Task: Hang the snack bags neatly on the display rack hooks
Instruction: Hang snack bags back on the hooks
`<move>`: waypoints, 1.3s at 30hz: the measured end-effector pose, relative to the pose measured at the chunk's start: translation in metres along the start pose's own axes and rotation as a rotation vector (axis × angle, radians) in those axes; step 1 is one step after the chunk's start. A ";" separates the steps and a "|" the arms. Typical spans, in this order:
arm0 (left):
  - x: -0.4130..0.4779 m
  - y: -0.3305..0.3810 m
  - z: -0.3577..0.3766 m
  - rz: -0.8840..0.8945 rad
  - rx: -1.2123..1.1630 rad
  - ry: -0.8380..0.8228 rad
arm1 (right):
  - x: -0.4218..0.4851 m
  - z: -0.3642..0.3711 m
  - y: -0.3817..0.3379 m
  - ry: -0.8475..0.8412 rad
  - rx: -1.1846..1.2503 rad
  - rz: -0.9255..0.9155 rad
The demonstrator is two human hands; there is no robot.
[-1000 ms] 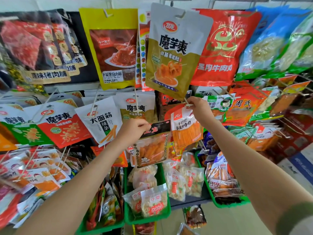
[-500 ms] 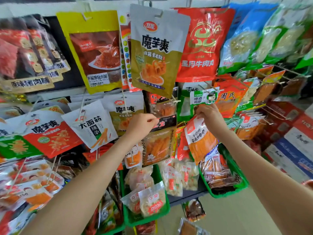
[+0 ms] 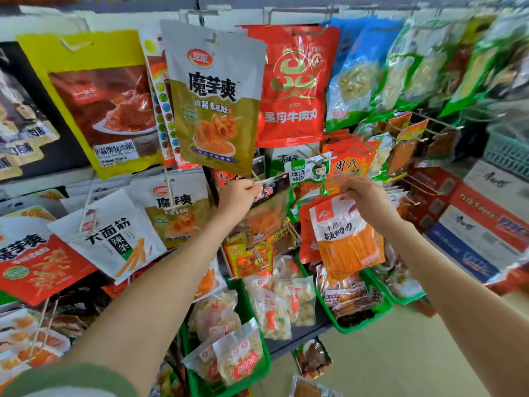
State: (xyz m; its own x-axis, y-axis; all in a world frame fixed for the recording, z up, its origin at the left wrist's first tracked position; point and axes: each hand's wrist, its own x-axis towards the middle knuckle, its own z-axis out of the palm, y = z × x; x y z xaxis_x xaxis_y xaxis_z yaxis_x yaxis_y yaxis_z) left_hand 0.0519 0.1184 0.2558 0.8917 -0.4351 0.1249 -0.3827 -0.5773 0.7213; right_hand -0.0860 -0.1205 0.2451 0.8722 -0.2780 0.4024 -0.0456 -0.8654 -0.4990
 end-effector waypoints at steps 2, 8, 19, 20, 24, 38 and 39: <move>0.003 -0.002 0.002 -0.009 -0.034 0.017 | 0.001 -0.002 0.001 -0.004 0.001 0.006; 0.009 0.002 0.004 -0.013 0.010 0.050 | 0.007 0.001 -0.002 -0.025 -0.027 0.000; 0.020 -0.009 0.001 -0.058 0.058 0.092 | 0.010 0.019 -0.005 -0.106 0.053 0.052; 0.020 -0.010 0.001 -0.056 0.060 0.092 | 0.009 0.021 -0.006 -0.121 0.042 0.060; 0.022 -0.018 0.000 -0.032 0.072 0.089 | 0.009 0.028 -0.011 -0.160 0.007 0.088; 0.024 -0.013 -0.001 -0.055 0.079 0.012 | 0.000 0.041 -0.037 -0.210 0.007 0.158; 0.026 -0.013 -0.002 -0.064 0.081 -0.006 | 0.000 0.042 -0.037 -0.220 0.002 0.159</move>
State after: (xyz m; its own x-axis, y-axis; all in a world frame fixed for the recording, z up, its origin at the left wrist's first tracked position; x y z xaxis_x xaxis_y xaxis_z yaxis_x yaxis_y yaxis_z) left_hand 0.0804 0.1162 0.2512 0.9134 -0.3998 0.0762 -0.3439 -0.6579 0.6700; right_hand -0.0637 -0.0704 0.2312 0.9390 -0.3129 0.1426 -0.1898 -0.8174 -0.5439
